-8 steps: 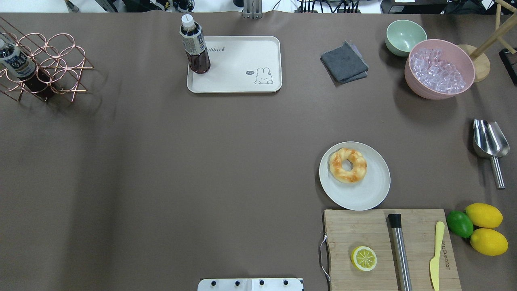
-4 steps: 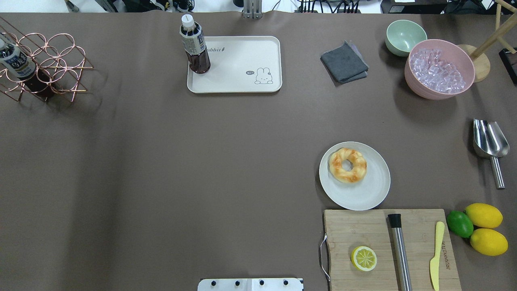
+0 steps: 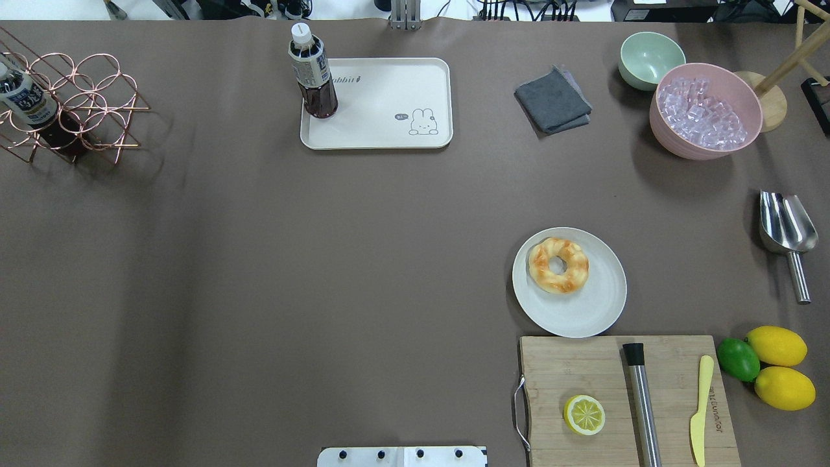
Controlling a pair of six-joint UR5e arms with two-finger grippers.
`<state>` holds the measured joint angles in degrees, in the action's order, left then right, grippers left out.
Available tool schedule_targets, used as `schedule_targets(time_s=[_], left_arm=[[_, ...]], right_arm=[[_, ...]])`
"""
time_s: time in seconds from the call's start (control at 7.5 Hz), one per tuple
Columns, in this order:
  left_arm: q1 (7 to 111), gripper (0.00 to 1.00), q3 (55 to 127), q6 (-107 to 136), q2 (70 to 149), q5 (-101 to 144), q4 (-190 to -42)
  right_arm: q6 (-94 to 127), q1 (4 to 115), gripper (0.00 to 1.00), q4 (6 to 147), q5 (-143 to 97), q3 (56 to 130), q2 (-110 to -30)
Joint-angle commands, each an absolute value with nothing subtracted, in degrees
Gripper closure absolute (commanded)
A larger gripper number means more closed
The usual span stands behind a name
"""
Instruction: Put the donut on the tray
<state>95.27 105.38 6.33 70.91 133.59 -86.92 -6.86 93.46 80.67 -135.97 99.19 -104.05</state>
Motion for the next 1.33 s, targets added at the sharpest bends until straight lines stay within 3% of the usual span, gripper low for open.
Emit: schedule_targets(time_s=[0.0, 0.53, 1.2], left_arm=[[95.27, 0.02, 105.29, 6.42, 71.01, 133.59, -86.92], [95.27, 0.02, 105.12, 6.33, 71.02, 133.59, -86.92], [95.27, 0.02, 105.03, 6.33, 70.84, 133.59, -86.92]], right_arm=[[-6.86, 93.51, 0.07, 80.86, -136.23, 99.05, -104.15], [-5.9, 93.25, 0.07, 81.3, -136.41, 99.4, -103.89], [21.66, 78.35, 0.07, 80.6, -138.15, 107.84, -97.41]])
